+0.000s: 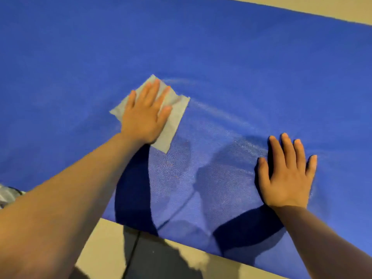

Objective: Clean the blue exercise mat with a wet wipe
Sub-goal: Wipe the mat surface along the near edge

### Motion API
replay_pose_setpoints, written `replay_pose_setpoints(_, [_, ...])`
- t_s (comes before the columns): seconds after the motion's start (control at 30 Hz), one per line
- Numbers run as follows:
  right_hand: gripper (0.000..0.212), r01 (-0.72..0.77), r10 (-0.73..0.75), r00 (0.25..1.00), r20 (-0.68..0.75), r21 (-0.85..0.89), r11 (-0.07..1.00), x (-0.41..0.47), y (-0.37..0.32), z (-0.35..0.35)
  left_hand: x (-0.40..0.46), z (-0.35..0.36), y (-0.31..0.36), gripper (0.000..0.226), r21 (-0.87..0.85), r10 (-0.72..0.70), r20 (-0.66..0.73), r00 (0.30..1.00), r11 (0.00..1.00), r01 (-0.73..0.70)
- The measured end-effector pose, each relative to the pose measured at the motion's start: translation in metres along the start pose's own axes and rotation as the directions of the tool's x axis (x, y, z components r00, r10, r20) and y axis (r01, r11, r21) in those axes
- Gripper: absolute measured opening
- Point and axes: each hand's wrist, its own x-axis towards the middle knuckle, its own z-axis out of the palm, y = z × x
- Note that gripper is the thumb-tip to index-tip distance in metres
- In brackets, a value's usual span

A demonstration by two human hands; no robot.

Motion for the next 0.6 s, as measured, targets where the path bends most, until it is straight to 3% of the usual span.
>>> replay_pose_setpoints(0.1, [0.060, -0.003, 0.003, 1.000, -0.022, -0.006, 1.000, 0.000, 0.000, 0.002, 0.020, -0.015, -0.028, 0.056, -0.015, -0.316, -0.021, 0.949, 0.949, 0.316])
replay_pose_setpoints(0.2, [0.060, -0.002, 0.002, 1.000, -0.025, -0.005, 1.000, 0.000, -0.001, 0.002, 0.029, -0.015, -0.006, 0.056, -0.053, -0.476, -0.046, 0.878, 0.879, 0.474])
replay_pose_setpoints(0.27, [0.060, 0.006, -0.006, 1.000, -0.018, -0.012, 1.000, 0.001, -0.003, 0.001, 0.022, -0.002, 0.025, 0.057, -0.042, -0.493, -0.052, 0.868, 0.870, 0.492])
replay_pose_setpoints(0.3, [0.060, 0.003, -0.003, 1.000, -0.017, -0.009, 1.000, 0.001, -0.002, 0.001, 0.016, 0.006, 0.045, 0.058, -0.029, -0.428, -0.065, 0.902, 0.904, 0.427])
replay_pose_setpoints(0.4, [0.060, 0.006, -0.006, 1.000, -0.019, -0.014, 1.000, 0.001, 0.000, 0.001, -0.009, 0.029, 0.106, 0.059, 0.035, -0.049, -0.168, 0.984, 0.998, 0.056])
replay_pose_setpoints(0.5, [0.060, 0.002, -0.002, 1.000, -0.017, -0.009, 1.000, 0.001, 0.002, 0.000, -0.041, 0.038, 0.158, 0.059, 0.111, 0.154, -0.037, 0.987, 0.983, -0.149])
replay_pose_setpoints(0.6, [0.060, -0.001, 0.001, 1.000, -0.014, -0.002, 1.000, 0.001, 0.001, 0.001, -0.035, 0.032, 0.150, 0.056, 0.023, 0.350, 0.030, 0.936, 0.936, -0.351])
